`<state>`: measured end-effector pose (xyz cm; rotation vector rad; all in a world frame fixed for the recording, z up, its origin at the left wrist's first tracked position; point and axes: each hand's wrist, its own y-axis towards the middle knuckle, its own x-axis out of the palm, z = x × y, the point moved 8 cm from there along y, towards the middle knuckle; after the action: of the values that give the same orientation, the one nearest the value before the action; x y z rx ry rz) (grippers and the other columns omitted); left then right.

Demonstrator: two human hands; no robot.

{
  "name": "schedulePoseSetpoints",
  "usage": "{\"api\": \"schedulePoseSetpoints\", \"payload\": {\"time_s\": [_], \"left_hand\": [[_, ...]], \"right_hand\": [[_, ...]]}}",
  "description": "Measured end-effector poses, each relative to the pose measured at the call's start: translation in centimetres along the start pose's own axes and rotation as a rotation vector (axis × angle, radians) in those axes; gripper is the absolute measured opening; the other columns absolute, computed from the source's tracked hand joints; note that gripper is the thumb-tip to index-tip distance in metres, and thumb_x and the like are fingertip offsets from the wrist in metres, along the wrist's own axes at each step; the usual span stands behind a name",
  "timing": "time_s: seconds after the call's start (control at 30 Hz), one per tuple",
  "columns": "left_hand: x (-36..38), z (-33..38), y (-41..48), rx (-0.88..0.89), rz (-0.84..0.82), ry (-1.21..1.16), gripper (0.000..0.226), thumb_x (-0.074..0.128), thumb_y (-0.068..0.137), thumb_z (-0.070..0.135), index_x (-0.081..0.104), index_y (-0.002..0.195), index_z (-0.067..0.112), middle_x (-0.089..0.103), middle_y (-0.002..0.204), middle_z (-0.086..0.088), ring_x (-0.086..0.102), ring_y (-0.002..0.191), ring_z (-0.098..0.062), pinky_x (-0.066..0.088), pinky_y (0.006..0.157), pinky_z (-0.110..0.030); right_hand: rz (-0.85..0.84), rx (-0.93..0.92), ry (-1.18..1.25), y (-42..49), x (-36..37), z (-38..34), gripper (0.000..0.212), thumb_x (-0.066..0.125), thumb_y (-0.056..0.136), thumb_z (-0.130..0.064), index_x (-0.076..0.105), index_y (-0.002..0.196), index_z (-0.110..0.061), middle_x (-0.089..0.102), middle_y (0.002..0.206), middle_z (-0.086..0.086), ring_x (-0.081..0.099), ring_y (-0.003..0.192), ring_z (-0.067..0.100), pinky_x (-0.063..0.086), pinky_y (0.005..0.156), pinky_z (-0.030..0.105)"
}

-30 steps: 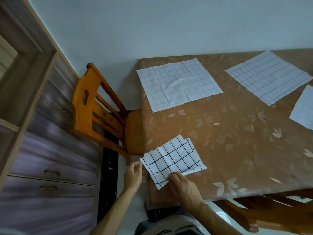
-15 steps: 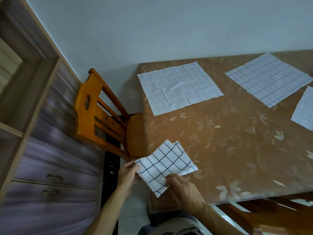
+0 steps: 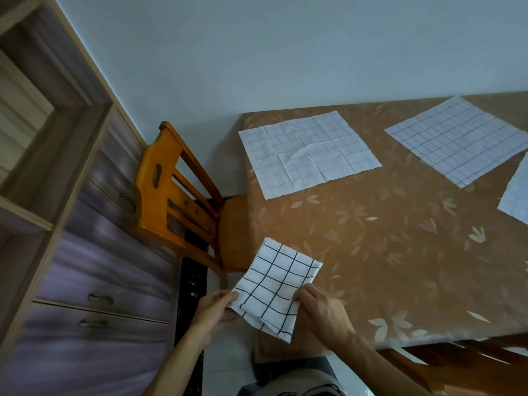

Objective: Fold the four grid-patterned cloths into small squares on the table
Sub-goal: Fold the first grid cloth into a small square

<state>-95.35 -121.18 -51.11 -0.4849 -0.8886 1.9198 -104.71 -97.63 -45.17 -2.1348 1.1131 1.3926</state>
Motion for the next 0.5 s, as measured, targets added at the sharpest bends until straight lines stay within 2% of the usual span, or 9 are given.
{"api": "schedulePoseSetpoints", "payload": {"time_s": [0.07, 0.13, 0.23, 0.37, 0.43, 0.5], "left_hand": [[0.5, -0.1, -0.4, -0.02, -0.03, 0.036, 0.019, 0.067, 0.092, 0.015, 0.068, 0.104, 0.0, 0.076, 0.093, -0.016, 0.075, 0.082, -0.031, 0.06, 0.062, -0.033], [0.9, -0.3, -0.4, -0.046, -0.042, 0.055, 0.021, 0.065, 0.093, 0.017, 0.068, 0.107, 0.002, 0.076, 0.094, -0.016, 0.074, 0.084, -0.032, 0.06, 0.063, -0.034], [1.8, -0.6, -0.3, -0.098, -0.071, 0.027, 0.025, 0.063, 0.092, 0.013, 0.067, 0.113, 0.0, 0.075, 0.099, -0.019, 0.074, 0.084, -0.032, 0.059, 0.062, -0.035], [2.8, -0.8, -0.1, -0.135, -0.09, -0.077, 0.03, 0.062, 0.091, 0.004, 0.062, 0.119, -0.006, 0.071, 0.109, -0.024, 0.07, 0.086, -0.031, 0.059, 0.06, -0.031], [2.9, -1.1, 0.2, -0.148, -0.082, -0.134, 0.034, 0.063, 0.09, 0.001, 0.059, 0.121, -0.011, 0.066, 0.11, -0.026, 0.068, 0.084, -0.03, 0.06, 0.059, -0.031], [3.2, -1.4, 0.1, -0.16, -0.085, -0.156, 0.027, 0.063, 0.089, 0.0, 0.06, 0.114, -0.01, 0.065, 0.097, -0.023, 0.068, 0.073, -0.026, 0.061, 0.056, -0.029]], "right_hand": [[-0.008, 0.025, -0.022, 0.0, 0.2, 0.5, 0.009, 0.06, 0.086, -0.018, 0.063, 0.091, -0.024, 0.061, 0.09, -0.012, 0.061, 0.075, 0.008, 0.04, 0.04, 0.02], [-0.016, 0.065, -0.027, -0.2, 0.4, 1.1, 0.015, 0.071, 0.082, -0.013, 0.063, 0.09, -0.023, 0.061, 0.091, -0.012, 0.061, 0.074, 0.007, 0.04, 0.037, 0.02], [-0.035, 0.084, -0.019, -0.9, 0.5, 2.0, 0.027, 0.076, 0.077, -0.01, 0.063, 0.097, -0.022, 0.063, 0.103, -0.011, 0.066, 0.082, 0.011, 0.048, 0.04, 0.022], [-0.117, 0.054, -0.092, -2.0, 1.2, 2.3, 0.06, 0.075, 0.067, -0.002, 0.06, 0.122, -0.023, 0.055, 0.14, -0.001, 0.063, 0.1, 0.02, 0.059, 0.059, 0.03], [-0.168, -0.008, -0.168, -2.8, 2.0, 1.7, 0.062, 0.083, 0.062, -0.013, 0.063, 0.12, -0.024, 0.054, 0.143, 0.004, 0.063, 0.11, 0.026, 0.06, 0.075, 0.034], [-0.214, -0.033, -0.199, -3.6, 3.2, 1.5, 0.063, 0.086, 0.059, -0.022, 0.066, 0.118, -0.025, 0.054, 0.144, 0.004, 0.058, 0.126, 0.027, 0.054, 0.091, 0.037]]}}
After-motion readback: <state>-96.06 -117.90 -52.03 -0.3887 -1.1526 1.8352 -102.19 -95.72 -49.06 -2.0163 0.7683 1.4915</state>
